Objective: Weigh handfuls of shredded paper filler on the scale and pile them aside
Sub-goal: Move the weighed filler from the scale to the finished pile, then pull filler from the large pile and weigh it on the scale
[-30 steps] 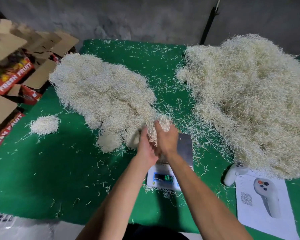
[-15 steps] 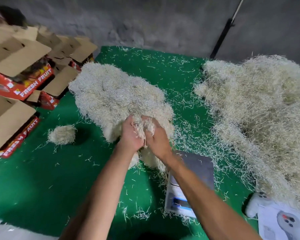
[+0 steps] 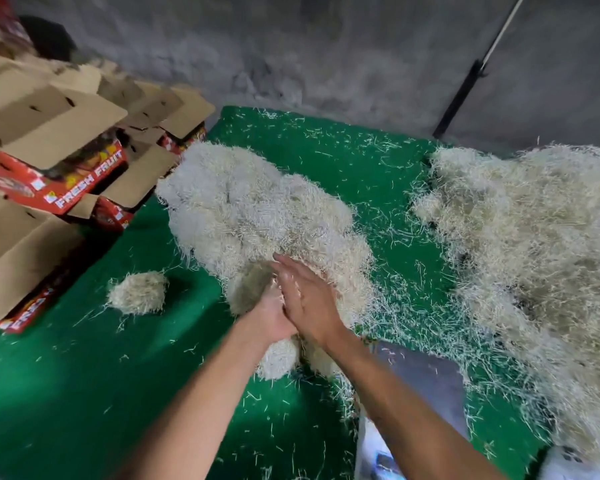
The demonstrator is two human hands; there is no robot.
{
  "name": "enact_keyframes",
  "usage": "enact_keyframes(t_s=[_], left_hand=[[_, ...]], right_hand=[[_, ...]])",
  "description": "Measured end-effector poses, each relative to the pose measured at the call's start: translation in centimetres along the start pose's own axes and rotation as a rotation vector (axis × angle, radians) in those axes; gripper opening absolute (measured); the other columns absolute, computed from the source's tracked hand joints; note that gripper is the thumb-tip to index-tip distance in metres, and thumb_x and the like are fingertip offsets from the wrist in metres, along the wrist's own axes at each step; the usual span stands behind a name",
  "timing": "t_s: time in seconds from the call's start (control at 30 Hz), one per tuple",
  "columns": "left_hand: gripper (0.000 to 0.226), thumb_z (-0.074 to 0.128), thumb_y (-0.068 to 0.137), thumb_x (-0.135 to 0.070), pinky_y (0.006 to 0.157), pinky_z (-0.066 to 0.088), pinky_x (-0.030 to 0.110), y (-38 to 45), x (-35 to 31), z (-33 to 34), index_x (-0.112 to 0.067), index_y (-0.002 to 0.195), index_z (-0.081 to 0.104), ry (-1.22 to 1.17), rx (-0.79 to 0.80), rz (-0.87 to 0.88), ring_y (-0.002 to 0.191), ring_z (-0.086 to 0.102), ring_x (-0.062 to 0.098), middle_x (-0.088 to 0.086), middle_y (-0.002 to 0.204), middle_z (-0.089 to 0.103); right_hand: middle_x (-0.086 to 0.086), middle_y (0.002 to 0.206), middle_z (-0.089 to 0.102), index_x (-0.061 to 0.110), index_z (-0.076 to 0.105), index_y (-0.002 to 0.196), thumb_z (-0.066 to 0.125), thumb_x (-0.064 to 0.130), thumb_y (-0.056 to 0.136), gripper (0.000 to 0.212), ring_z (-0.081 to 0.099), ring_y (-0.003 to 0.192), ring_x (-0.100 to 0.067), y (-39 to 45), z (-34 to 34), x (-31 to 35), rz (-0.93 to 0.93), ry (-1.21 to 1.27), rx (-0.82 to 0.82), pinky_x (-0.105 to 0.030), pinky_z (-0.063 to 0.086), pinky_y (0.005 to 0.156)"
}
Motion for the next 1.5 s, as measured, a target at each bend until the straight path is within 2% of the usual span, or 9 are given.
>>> enact_keyframes(t_s=[0.17, 0.33, 0.43, 0.53, 0.7, 1.0, 1.23, 1.37, 1.5], left_hand=[[0.056, 0.028, 0.109, -0.036, 0.063, 0.058, 0.032, 1.8, -1.7, -2.6, -0.008, 0.082, 0.069, -0.316, -0.044, 0.043, 0.073, 0.072, 0.020, 0.009, 0.073, 0.067], [0.052, 0.026, 0.109, -0.032, 0.117, 0.038, 0.048, 2.2, -3.4, -5.0, 0.004, 0.134, 0.053, -0.484, -0.229, 0.175, 0.132, 0.054, 0.034, 0.023, 0.128, 0.062], [0.045, 0.028, 0.110, -0.028, 0.115, 0.039, 0.042, 2.1, -3.2, -5.9, 0.002, 0.132, 0.052, -0.410, -0.354, 0.349, 0.130, 0.053, 0.031, 0.018, 0.129, 0.059], [0.046, 0.025, 0.111, -0.034, 0.104, 0.047, 0.035, 2.0, -2.1, -5.6, -0.007, 0.129, 0.058, -0.243, -0.442, 0.419, 0.115, 0.061, 0.021, 0.007, 0.129, 0.063], [0.037, 0.035, 0.110, -0.029, 0.084, 0.055, 0.034, 2.9, -0.7, -3.0, -0.010, 0.116, 0.065, -0.104, -0.363, 0.362, 0.102, 0.067, 0.023, 0.009, 0.114, 0.071], [0.055, 0.029, 0.109, -0.045, 0.113, 0.042, 0.045, 6.3, 2.4, 10.0, -0.004, 0.132, 0.058, -0.146, 0.032, 0.254, 0.124, 0.060, 0.029, 0.017, 0.131, 0.064], [0.059, 0.032, 0.106, -0.056, 0.112, 0.043, 0.045, 13.6, 8.9, 25.0, -0.012, 0.140, 0.053, -0.138, 0.248, 0.172, 0.125, 0.062, 0.026, 0.010, 0.134, 0.066], [0.070, 0.037, 0.098, -0.069, 0.111, 0.044, 0.044, 17.9, 12.5, 33.4, -0.015, 0.140, 0.053, 0.014, 0.337, 0.146, 0.123, 0.064, 0.021, 0.006, 0.133, 0.067], [0.078, 0.038, 0.091, -0.073, 0.111, 0.042, 0.040, 22.2, 14.1, 39.2, -0.012, 0.137, 0.053, 0.175, 0.286, 0.177, 0.126, 0.060, 0.021, 0.006, 0.130, 0.066]], right_hand=[[-0.011, 0.092, 0.071, 0.003, 0.074, 0.108, 0.049, 0.020, 0.105, 0.030, 0.067, 0.069, -0.023, 3.5, 1.2, -1.4, -0.327, -0.210, -0.092, -0.038, 0.056, 0.049], [-0.007, 0.106, 0.056, 0.007, 0.060, 0.118, 0.018, 0.059, 0.107, 0.067, 0.052, 0.089, -0.015, 7.3, 2.6, -1.2, 0.058, -0.108, -0.177, -0.036, 0.052, 0.074], [-0.016, 0.136, 0.051, 0.009, 0.047, 0.141, 0.023, 0.053, 0.105, 0.061, 0.049, 0.121, -0.024, 7.8, 3.3, -3.2, 0.020, -0.346, 0.042, -0.047, 0.045, 0.105], [-0.016, 0.167, 0.021, 0.008, 0.024, 0.159, 0.036, 0.044, 0.105, 0.066, 0.014, 0.156, -0.033, 6.4, 3.0, -6.4, 0.058, -0.699, 0.357, -0.050, 0.005, 0.129], [-0.005, 0.139, 0.056, 0.013, 0.053, 0.140, 0.060, 0.016, 0.098, 0.043, 0.048, 0.134, -0.025, 5.6, 0.1, -6.9, 0.065, -0.621, -0.020, -0.046, 0.024, 0.125], [-0.004, 0.117, 0.071, 0.018, 0.064, 0.125, 0.053, 0.021, 0.102, 0.025, 0.060, 0.109, -0.010, -1.4, -11.4, -11.1, 0.060, -0.207, -0.295, -0.028, 0.037, 0.103], [-0.008, 0.141, 0.061, 0.018, 0.046, 0.149, 0.046, 0.030, 0.108, 0.043, 0.062, 0.122, -0.025, -13.6, -21.2, -22.8, 0.663, -0.189, -0.215, -0.039, 0.053, 0.098], [-0.015, 0.118, 0.070, 0.018, 0.050, 0.146, 0.053, 0.049, 0.104, 0.052, 0.070, 0.102, -0.032, -19.4, -26.1, -29.3, 0.758, -0.252, -0.294, -0.034, 0.055, 0.070], [-0.011, 0.148, 0.052, 0.025, 0.045, 0.149, 0.051, 0.064, 0.099, 0.064, 0.054, 0.130, -0.031, -21.9, -28.6, -34.6, 0.861, -0.301, -0.157, -0.051, 0.055, 0.097]])
Point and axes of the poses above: each hand's wrist, its own y-axis towards the middle knuckle, its own z-axis out of the palm, x = y × z, the point moved 1 cm from there along y, towards the middle knuckle
